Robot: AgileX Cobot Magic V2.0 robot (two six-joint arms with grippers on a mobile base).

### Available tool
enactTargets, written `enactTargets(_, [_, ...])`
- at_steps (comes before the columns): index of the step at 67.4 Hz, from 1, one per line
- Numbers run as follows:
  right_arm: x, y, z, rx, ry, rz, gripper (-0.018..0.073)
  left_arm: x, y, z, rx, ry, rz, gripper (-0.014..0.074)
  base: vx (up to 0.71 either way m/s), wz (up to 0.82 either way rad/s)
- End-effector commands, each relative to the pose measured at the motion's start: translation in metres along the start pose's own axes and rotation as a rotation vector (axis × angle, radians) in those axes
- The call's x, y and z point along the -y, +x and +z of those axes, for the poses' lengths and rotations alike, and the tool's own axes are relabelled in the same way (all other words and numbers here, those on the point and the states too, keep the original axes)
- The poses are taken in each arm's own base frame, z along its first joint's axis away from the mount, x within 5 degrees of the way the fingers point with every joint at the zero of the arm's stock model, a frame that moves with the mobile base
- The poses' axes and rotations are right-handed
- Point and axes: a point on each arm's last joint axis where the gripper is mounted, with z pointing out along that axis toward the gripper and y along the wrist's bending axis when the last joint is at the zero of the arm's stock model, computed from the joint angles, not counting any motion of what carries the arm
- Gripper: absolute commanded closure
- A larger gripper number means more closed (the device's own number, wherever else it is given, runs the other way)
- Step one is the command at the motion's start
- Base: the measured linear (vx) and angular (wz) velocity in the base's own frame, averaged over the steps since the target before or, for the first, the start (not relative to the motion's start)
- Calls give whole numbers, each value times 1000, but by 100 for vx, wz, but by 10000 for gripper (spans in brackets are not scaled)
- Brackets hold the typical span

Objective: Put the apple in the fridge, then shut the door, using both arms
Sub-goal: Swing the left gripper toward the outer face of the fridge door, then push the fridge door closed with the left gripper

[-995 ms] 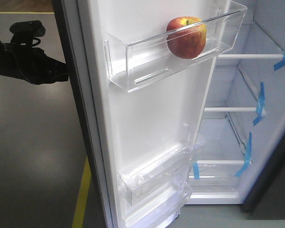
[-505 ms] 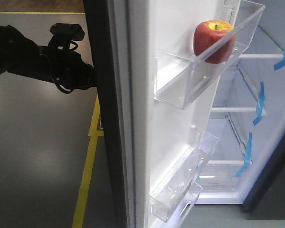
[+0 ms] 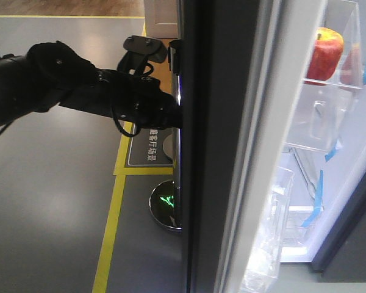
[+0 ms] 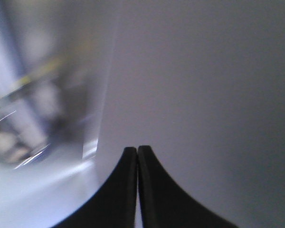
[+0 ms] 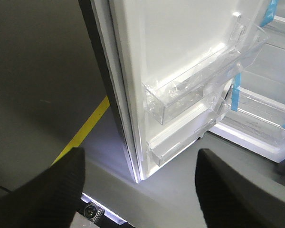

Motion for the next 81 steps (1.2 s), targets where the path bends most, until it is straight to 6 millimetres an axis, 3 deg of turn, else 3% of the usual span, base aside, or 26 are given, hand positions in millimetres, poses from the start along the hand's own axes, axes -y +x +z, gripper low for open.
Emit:
enactTargets(1, [0,-4,-4,-1,0,-9,90,32,-25,-18,159,81,24,602,0,0])
enactTargets(20, [0,-4,-4,0,0,-9,90,74,-35,-5,317,109,127,602,0,0])
enactTargets(43, [0,-4,-4,0,0,-9,90,104,-38,2,416,50,140,602,0,0])
enactTargets(54, [0,-4,-4,2,-1,-9,90,111,-43,14,401,96,156,602,0,0])
enactTargets(81, [0,-4,-4,2,-1,-9,90,124,-81,56,428,250,217,602,0,0])
